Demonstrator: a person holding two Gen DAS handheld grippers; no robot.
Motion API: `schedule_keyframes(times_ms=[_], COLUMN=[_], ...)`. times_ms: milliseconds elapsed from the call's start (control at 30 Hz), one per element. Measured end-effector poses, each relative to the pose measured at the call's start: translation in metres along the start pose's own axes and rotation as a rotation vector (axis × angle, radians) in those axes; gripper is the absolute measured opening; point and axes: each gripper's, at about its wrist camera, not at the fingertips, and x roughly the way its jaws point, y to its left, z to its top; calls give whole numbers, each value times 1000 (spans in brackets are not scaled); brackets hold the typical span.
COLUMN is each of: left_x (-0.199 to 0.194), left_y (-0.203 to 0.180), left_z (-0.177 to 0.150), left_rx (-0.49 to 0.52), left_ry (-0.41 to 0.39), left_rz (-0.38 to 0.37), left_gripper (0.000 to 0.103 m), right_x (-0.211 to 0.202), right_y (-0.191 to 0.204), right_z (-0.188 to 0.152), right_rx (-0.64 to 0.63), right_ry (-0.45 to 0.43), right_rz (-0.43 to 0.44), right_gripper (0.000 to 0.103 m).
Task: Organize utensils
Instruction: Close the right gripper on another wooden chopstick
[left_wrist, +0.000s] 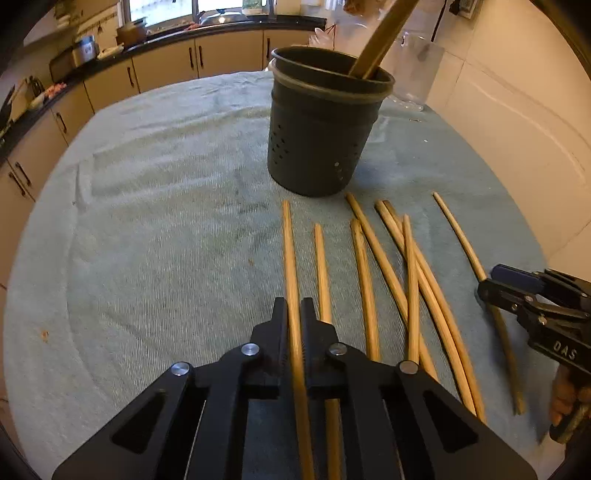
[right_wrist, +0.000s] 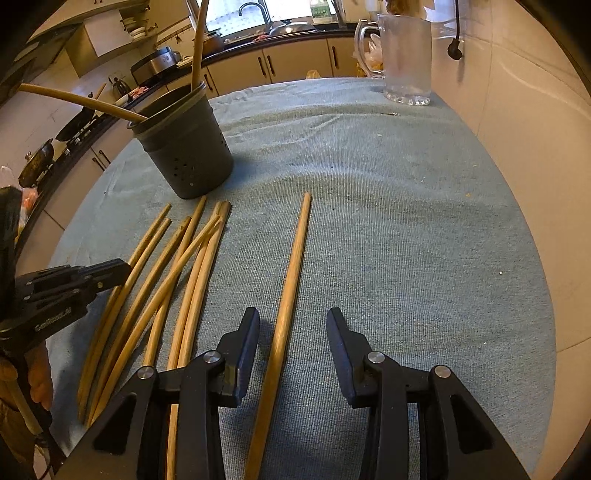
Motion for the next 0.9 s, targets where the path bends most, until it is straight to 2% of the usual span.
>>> schedule_keyframes(times_ms=[100, 167, 200, 233, 300, 400, 567, 700, 800, 900], left_x=[2, 2, 0, -3, -8, -19, -23, -17, -5, 0], left_y=[-4, -2, 0, 3, 12, 23, 24, 27, 29, 29], left_z=[4, 3, 1, -2, -9, -22, -20, -7, 4, 11], left_rx=[-7, -33, -47, -64, -103, -142, -132, -119, -121, -107], left_ry=[8, 15, 23, 34, 61, 107, 156, 163, 184, 172], left_rz=[26, 29, 29, 25, 8, -1, -12, -8, -10, -4], left_gripper=[6, 6, 6, 6, 6, 6, 7, 7, 7, 7], right_x=[2, 3, 3, 3, 0, -11, -18, -11, -1, 10], right_y=[6, 8, 7, 4, -5, -18, -26, -25, -22, -21], right_z=[2, 3, 4, 5, 4, -6, -14, -1, 12, 31], right_rx=[-28, -47, -48, -39, -12, 4, 22, 29, 4, -1], right_ry=[3, 5, 9, 14, 38, 69, 91, 119, 134, 157], right_rz=[-34, -69, -88, -84, -63, -64, -43, -53, -81, -100], right_gripper=[41, 27, 16, 11, 8, 9, 13, 31, 31, 31])
